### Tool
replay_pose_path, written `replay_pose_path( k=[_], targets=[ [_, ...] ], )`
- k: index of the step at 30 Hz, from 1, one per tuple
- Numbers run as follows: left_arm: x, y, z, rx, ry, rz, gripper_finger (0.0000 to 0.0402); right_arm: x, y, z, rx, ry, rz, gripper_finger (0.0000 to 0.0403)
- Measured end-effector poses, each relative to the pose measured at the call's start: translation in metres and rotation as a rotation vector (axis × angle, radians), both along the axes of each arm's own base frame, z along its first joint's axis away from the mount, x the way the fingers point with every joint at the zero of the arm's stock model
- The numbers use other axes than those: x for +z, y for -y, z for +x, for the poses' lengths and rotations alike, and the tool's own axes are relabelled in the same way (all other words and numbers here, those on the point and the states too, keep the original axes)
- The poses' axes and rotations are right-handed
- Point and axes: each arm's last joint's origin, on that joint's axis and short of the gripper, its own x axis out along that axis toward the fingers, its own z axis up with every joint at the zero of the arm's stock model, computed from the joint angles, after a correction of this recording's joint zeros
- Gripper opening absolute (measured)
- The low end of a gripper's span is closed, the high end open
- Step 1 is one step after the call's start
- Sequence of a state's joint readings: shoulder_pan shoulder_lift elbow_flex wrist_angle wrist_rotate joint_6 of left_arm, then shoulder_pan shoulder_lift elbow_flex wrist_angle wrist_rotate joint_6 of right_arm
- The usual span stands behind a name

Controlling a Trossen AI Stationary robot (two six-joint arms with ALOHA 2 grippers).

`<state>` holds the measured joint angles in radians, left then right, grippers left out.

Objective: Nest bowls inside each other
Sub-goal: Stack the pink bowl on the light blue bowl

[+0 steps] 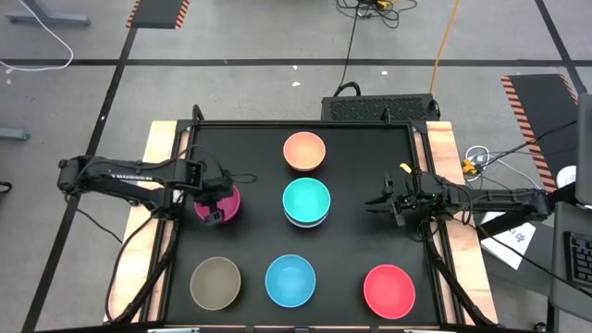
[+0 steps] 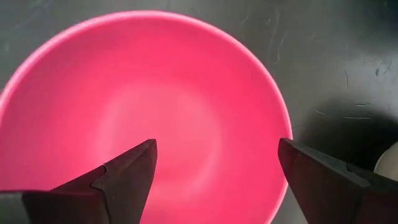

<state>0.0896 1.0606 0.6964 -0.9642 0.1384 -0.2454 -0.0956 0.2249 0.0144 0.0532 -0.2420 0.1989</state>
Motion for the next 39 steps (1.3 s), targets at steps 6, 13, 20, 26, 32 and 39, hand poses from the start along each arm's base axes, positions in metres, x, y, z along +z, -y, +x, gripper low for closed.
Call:
replay_pose_path(
  k=[6,13,20,26,32,39],
  targets=[
    [0.000,0.001,0.000,0.000,0.004,-0.016,0.0339,0.000,0.000,0.000,0.001,0.001,-0.001,0.0100],
    [0.001,0.001,0.003,0.014,0.034,-0.036,0.0339,0.000,0.000,0.000,0.001,0.001,-0.001,0.0100],
    [-0.004,0.006,0.007,0.010,-0.003,-0.065,0.0339,0.000,0.000,0.000,0.001,0.001,-0.001,0.0100],
    [-0.012,0.010,0.014,0.008,-0.039,-0.027,0.0338,0.000,0.000,0.000,0.001,0.001,-0.001,0.0100],
    [-0.016,0.008,0.018,0.009,-0.047,0.029,0.0284,0.000,0.000,0.000,0.001,0.001,-0.001,0.0100],
    [-0.015,0.008,0.021,-0.005,-0.014,0.042,0.0141,0.000,0.000,0.000,0.001,0.000,0.001,0.0100]
  ],
)
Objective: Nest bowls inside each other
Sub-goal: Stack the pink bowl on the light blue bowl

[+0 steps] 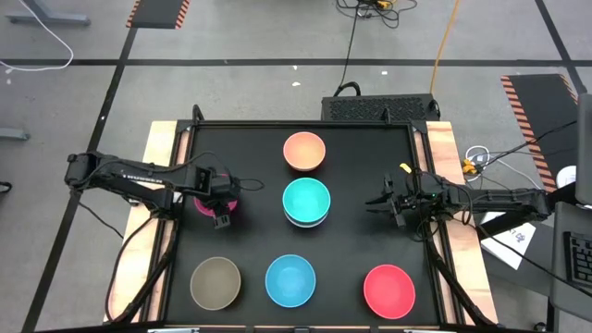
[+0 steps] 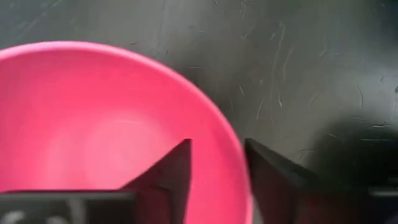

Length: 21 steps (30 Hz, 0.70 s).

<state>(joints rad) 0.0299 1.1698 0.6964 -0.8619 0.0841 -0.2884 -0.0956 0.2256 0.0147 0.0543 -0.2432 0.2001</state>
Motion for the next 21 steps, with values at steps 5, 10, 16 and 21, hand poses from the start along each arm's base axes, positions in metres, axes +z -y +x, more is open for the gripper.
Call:
replay_pose_path(
  k=[5,10,16,21],
  targets=[
    [0.000,-0.001,-0.001,0.008,-0.003,0.022,0.0022,0.000,0.000,0.000,0.000,0.000,-0.002,0.0100],
    [0.001,-0.003,0.001,0.063,0.002,0.083,0.0023,0.000,0.000,0.000,0.000,0.000,-0.002,0.0100],
    [0.015,-0.004,0.008,0.075,0.050,0.108,0.0009,0.000,0.000,0.000,0.000,0.000,-0.002,0.0100],
    [0.044,-0.005,0.023,0.046,0.152,0.151,0.0006,0.000,0.000,0.000,0.000,0.000,-0.003,0.0100]
  ],
)
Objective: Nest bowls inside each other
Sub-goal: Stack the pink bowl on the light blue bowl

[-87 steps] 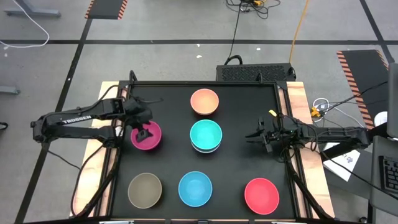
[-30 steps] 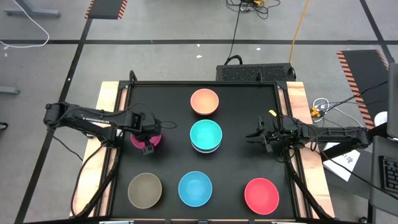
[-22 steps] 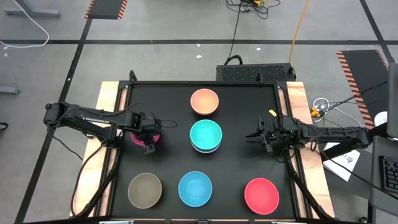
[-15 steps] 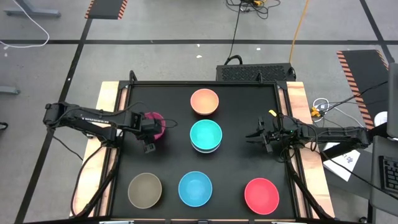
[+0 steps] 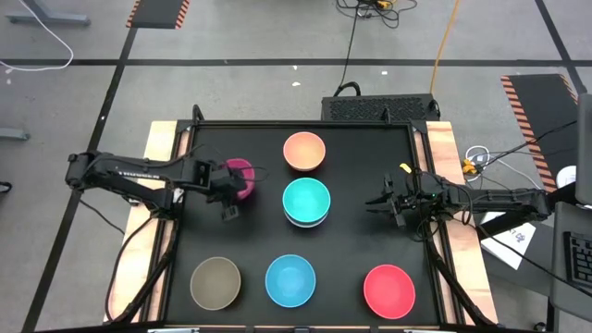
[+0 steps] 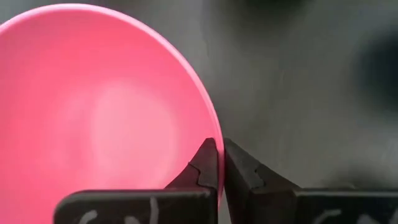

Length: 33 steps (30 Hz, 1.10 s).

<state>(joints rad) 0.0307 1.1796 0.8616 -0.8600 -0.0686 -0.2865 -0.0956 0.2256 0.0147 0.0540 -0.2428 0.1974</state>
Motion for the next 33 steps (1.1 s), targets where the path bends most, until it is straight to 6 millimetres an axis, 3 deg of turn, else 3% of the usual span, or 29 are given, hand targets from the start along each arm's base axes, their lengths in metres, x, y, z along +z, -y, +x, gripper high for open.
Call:
replay_pose_path(
  k=[5,11,20,26,33],
  targets=[
    [0.034,0.001,0.026,-0.086,0.083,0.063,0.0006,0.000,0.000,0.000,0.000,0.000,0.000,0.0100],
    [0.062,0.008,0.075,-0.217,0.120,0.122,0.0006,0.000,0.000,0.000,0.000,0.000,0.000,0.0100],
    [0.076,0.026,0.147,-0.339,0.025,0.263,0.0006,0.000,0.000,0.000,0.000,-0.001,0.000,0.0100],
    [0.073,0.048,0.170,-0.418,0.007,0.266,0.0005,0.000,0.000,0.000,0.000,-0.001,0.000,0.0100],
    [0.073,0.074,0.174,-0.480,0.033,0.236,0.0005,-0.002,0.000,0.001,-0.001,-0.021,0.002,0.0100]
  ],
)
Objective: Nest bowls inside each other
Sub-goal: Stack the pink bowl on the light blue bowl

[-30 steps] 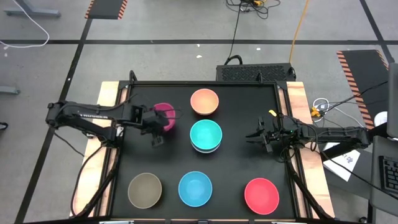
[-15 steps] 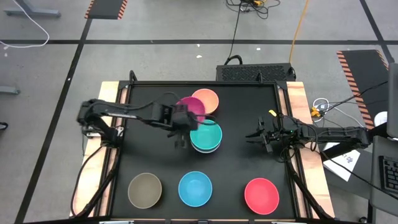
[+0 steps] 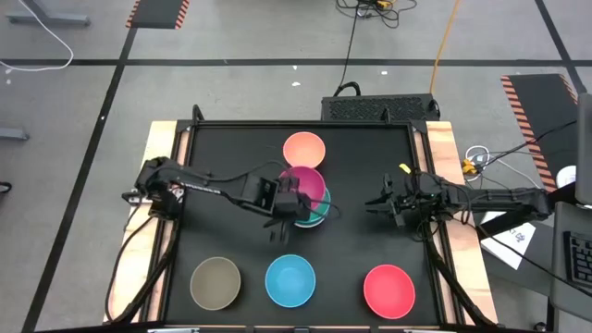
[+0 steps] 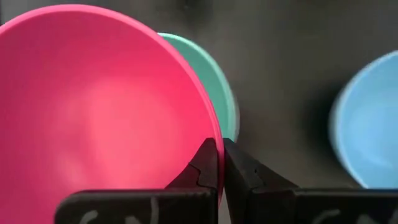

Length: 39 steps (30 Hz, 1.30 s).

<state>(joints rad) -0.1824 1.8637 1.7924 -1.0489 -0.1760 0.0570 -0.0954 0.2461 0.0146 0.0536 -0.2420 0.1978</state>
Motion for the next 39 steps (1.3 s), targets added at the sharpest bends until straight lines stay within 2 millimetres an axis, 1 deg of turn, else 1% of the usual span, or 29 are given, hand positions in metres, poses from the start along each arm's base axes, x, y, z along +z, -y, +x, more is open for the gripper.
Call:
replay_pose_path(
  k=[5,8,12,17,20,27,39],
  targets=[
    [0.000,0.009,-0.001,-0.031,-0.002,-0.047,0.0005,-0.002,0.000,0.001,0.000,-0.018,0.002,0.0100],
    [-0.004,0.009,0.002,-0.043,-0.015,-0.063,0.0005,-0.002,0.000,0.001,-0.001,-0.024,0.002,0.0100],
    [-0.019,0.005,0.014,-0.038,-0.029,-0.085,0.0005,-0.002,0.000,0.001,0.000,-0.024,0.002,0.0100],
    [-0.043,0.000,0.028,-0.048,-0.084,-0.121,0.0005,-0.002,0.000,0.001,-0.001,-0.024,0.002,0.0100],
    [-0.049,-0.001,0.031,-0.044,-0.097,-0.118,0.0006,-0.002,0.000,0.001,0.000,-0.023,0.002,0.0100],
    [-0.051,0.002,0.031,-0.046,-0.107,-0.125,0.0005,-0.002,0.000,0.001,0.000,-0.023,0.001,0.0100],
    [-0.050,0.003,0.017,-0.012,-0.221,-0.139,0.0006,-0.002,0.000,0.001,0.000,-0.022,0.001,0.0100]
  ],
)
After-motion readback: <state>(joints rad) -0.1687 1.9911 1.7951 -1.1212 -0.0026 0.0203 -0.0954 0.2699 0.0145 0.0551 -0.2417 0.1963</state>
